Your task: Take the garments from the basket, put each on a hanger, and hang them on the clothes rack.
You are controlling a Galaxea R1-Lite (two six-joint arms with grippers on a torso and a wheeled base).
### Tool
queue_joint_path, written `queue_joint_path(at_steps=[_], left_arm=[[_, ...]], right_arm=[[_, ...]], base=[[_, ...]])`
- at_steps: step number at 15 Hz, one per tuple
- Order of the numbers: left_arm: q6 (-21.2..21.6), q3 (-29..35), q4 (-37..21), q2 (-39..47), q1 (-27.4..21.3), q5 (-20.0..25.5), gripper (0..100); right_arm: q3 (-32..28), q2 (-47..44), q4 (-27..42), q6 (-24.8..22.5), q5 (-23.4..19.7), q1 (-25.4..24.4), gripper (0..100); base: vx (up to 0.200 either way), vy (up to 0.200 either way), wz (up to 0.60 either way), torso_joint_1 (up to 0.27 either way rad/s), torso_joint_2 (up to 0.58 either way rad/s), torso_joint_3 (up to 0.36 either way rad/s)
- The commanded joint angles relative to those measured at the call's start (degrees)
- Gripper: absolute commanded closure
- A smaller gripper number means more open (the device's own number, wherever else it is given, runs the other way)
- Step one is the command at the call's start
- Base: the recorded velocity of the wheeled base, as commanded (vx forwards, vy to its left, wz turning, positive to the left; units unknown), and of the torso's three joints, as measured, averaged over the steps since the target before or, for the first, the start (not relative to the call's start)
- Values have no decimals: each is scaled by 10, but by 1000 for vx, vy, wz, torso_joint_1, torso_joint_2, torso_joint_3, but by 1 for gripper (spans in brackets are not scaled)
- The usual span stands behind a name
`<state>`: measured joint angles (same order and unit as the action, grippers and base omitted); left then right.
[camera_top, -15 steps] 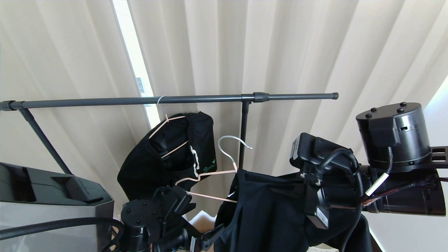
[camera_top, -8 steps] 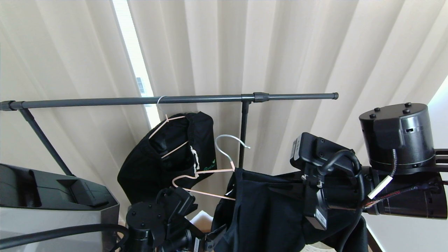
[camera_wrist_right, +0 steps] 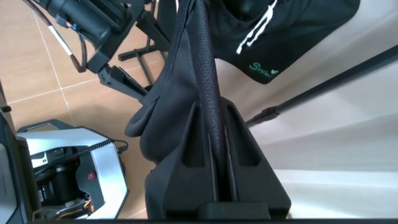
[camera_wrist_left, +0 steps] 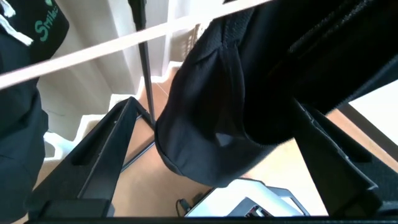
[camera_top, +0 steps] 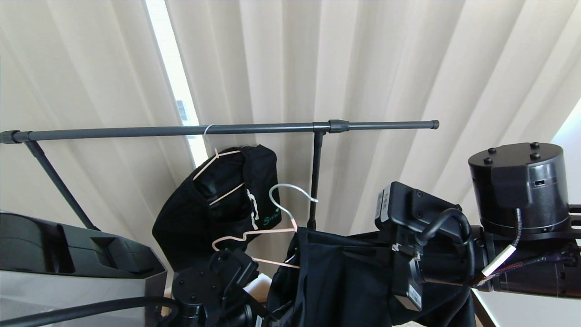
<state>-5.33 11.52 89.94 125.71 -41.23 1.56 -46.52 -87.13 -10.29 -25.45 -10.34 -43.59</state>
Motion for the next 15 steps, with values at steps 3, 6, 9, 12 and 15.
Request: queue_joint_path(at_steps=[3, 6, 9, 12, 15], left_arm=[[0, 0, 1, 17, 0, 0, 0], [0, 1, 1, 17, 0, -3, 100], [0, 2, 1, 15, 2, -4, 100], [2, 3, 1, -1, 14, -6, 100], [13, 5, 1, -16, 39, -5, 100]], right_arm=[[1, 20, -1, 0, 1, -2, 100], [2, 28, 0, 0, 1, -2, 100], [1, 28, -1, 0, 1, 1, 100], [0, 28, 0, 0, 1, 21, 100], [-3, 26, -1, 0, 1, 40, 100]], base=[[0, 0, 0, 0, 0, 0], [0, 0, 0, 0, 0, 0], [0, 0, 0, 0, 0, 0], [0, 0, 0, 0, 0, 0], [0, 0, 0, 0, 0, 0]])
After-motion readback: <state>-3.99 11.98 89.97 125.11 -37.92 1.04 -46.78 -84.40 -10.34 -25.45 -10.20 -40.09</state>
